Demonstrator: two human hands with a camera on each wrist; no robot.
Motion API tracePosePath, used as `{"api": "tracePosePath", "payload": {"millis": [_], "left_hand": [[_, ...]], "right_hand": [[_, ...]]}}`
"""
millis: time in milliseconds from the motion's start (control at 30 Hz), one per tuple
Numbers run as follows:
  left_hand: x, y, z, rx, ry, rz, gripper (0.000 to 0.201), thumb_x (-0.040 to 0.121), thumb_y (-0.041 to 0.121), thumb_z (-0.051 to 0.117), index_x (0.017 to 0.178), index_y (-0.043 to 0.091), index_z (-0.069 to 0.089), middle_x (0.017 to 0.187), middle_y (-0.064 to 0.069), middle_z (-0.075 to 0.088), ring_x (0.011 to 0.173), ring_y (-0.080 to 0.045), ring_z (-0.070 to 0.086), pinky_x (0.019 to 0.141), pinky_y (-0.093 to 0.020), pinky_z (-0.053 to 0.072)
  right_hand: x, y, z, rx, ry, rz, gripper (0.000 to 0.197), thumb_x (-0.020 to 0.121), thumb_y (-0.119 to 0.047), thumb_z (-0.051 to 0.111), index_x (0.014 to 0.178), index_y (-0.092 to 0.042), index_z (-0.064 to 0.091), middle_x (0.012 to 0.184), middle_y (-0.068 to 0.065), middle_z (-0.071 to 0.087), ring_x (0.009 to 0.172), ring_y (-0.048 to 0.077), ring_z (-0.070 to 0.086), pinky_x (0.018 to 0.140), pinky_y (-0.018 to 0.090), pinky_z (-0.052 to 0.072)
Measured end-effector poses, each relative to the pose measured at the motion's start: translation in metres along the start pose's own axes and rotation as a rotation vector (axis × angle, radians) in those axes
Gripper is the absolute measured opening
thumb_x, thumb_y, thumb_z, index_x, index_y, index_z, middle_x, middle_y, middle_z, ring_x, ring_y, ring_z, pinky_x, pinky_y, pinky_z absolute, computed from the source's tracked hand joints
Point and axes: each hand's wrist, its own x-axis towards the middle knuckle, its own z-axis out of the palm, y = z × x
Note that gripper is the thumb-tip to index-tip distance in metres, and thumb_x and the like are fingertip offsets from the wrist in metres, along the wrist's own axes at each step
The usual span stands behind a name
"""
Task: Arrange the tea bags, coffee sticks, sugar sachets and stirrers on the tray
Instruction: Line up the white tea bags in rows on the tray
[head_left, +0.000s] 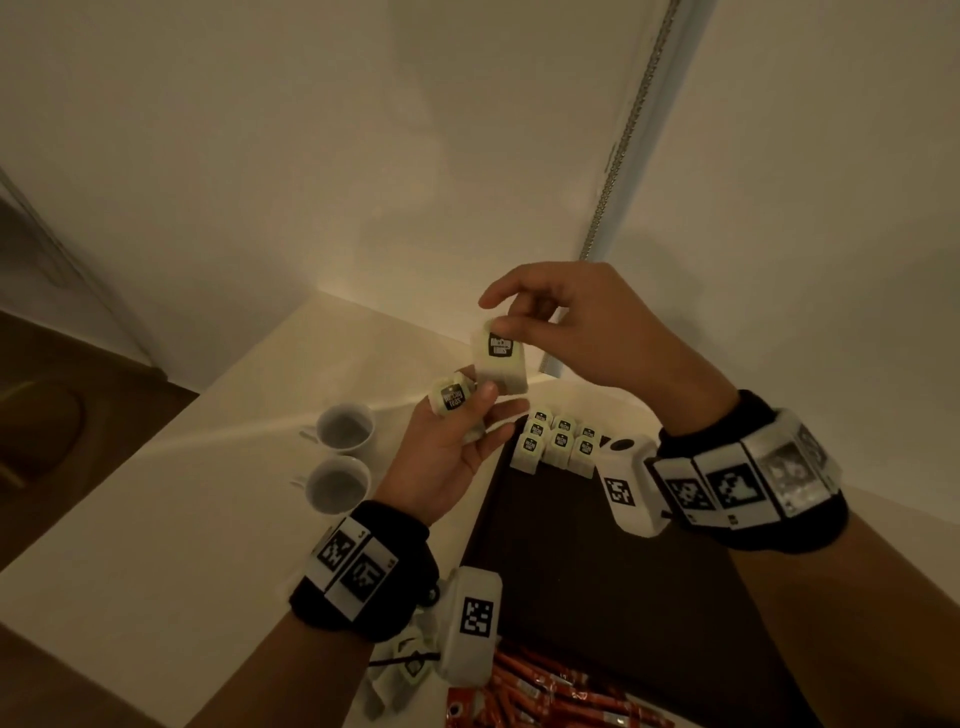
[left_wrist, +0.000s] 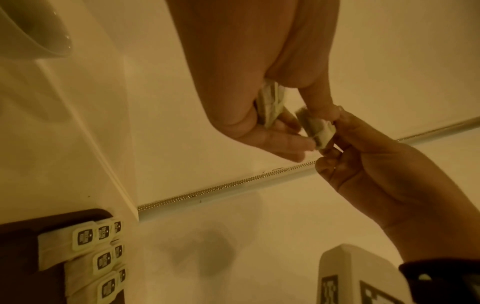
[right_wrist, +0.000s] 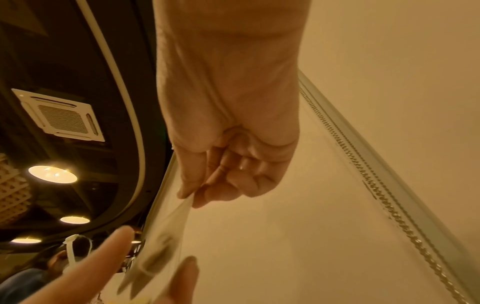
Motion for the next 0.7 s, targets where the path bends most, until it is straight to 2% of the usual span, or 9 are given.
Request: {"api": "tracePosePath", "payload": {"millis": [133,267,433,533,633,700], "left_hand": [[0.001,0.002,0.002,0.046,0.068,0.101,0.020,0.074,0.015,0.063,0.094,0.014,0.063,0.087,-0.002,0.073,0.083,-0.015,0.070,0.063,-0.018,0.054],[0.001,0.000,0.007,0.115,0.071,0.171,0.025,0.072,0.015,0.064,0.097,0.013,0.063,0.085,0.001,0.073,0.082,-0.012,0.070,0.065,-0.019,0.054],[0.002,-0.003,0.009,0.146,0.095,0.194,0.020,0.071,0.016,0.066,0.091,0.014,0.063,0.081,0.002,0.072,0.080,-0.013,0.071,0.065,-0.020,0.054],[0.004,-0.005,0.008,0.135,0.100,0.184,0.025,0.072,0.020,0.065,0.096,0.014,0.062,0.085,0.000,0.073,0.080,-0.015,0.070,0.066,-0.021,0.054],[0.007,-0.002,-0.002,0.071,0.205,0.157,0.038,0.073,0.033,0.064,0.104,0.011,0.061,0.096,-0.006,0.072,0.087,-0.018,0.070,0.070,-0.022,0.055],[0.009,0.001,-0.012,0.021,0.294,0.141,0.043,0.077,0.041,0.059,0.105,0.009,0.061,0.095,-0.007,0.072,0.088,-0.019,0.070,0.071,-0.022,0.056]], "right_hand": [[-0.007,0.006,0.003,0.200,0.077,0.054,0.010,0.083,-0.014,0.069,0.093,-0.013,0.071,0.074,0.000,0.069,0.060,0.004,0.060,0.058,0.017,0.049],[-0.011,0.011,0.007,0.311,0.104,0.057,0.004,0.083,-0.009,0.068,0.087,-0.010,0.068,0.070,0.002,0.067,0.058,0.009,0.060,0.059,0.023,0.053],[-0.014,0.015,0.007,0.325,0.112,0.056,0.004,0.083,-0.006,0.067,0.087,-0.006,0.066,0.068,0.001,0.063,0.059,0.010,0.061,0.060,0.020,0.053],[-0.016,0.019,0.005,0.327,0.126,0.058,0.005,0.084,-0.004,0.067,0.088,-0.006,0.065,0.071,0.006,0.063,0.060,0.010,0.061,0.059,0.019,0.053],[-0.020,0.033,0.006,0.271,0.162,0.080,0.005,0.083,-0.005,0.067,0.087,-0.008,0.066,0.071,0.002,0.064,0.060,0.005,0.059,0.059,0.019,0.053],[-0.025,0.053,0.012,0.185,0.127,0.130,0.005,0.084,-0.006,0.067,0.087,-0.010,0.066,0.072,-0.004,0.064,0.059,-0.001,0.057,0.060,0.013,0.050]]}}
